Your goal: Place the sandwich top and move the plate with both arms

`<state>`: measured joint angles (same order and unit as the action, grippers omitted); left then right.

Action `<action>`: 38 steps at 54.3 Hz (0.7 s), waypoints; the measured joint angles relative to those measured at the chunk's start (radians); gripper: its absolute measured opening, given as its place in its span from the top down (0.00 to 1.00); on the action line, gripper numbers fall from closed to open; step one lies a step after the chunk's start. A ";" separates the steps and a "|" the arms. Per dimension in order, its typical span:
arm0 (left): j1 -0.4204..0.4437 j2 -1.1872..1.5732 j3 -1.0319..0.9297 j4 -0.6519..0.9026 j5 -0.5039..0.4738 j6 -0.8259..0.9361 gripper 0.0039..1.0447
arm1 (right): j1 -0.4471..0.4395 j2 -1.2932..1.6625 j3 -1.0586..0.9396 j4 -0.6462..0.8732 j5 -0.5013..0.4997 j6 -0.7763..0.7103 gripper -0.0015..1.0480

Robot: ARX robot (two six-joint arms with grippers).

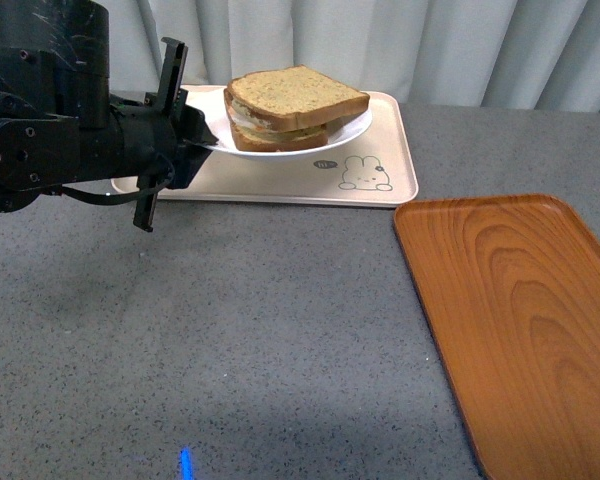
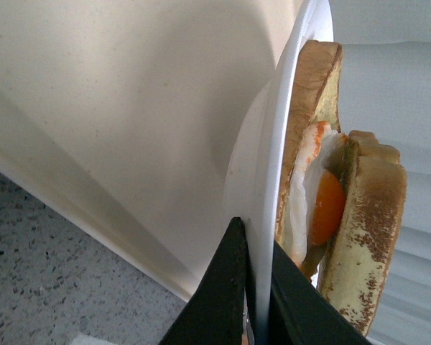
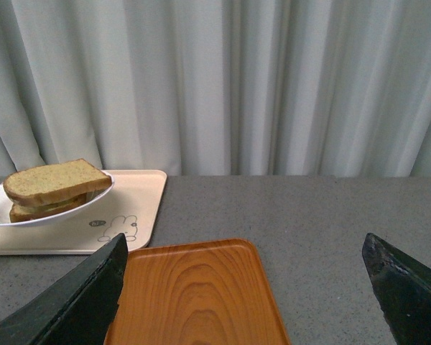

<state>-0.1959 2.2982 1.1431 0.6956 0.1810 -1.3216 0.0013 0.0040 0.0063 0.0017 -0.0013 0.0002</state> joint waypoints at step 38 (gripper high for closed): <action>0.016 0.119 0.167 -0.127 -0.018 0.034 0.84 | 0.000 0.000 0.000 0.000 0.000 0.000 0.09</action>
<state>-0.1802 2.4172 1.3106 0.5690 0.1631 -1.2873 0.0013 0.0040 0.0063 0.0017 -0.0013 0.0006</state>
